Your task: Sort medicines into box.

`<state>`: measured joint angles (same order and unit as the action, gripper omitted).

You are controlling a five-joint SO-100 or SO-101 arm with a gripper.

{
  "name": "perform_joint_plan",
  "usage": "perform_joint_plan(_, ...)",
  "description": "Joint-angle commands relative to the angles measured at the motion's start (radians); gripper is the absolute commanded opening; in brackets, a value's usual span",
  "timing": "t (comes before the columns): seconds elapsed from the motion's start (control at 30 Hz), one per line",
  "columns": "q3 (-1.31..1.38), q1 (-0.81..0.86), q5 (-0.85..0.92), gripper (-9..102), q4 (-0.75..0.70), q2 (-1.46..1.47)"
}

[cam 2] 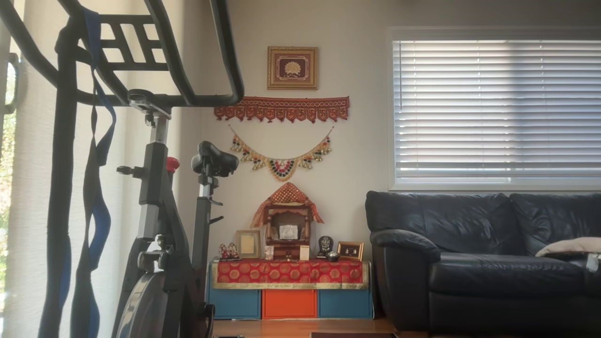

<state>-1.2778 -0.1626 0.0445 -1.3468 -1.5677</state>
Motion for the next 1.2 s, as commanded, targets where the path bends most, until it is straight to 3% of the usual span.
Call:
perform_joint_plan(0.0,0.112,0.009,0.009,1,0.006,-0.015)
perform_joint_plan(0.47,0.201,0.003,0.029,1,0.031,0.114)
perform_joint_plan(0.87,0.408,0.02,0.015,1,-0.046,0.247)
perform_joint_plan(1.17,0.65,0.029,0.029,1,-0.186,0.408)
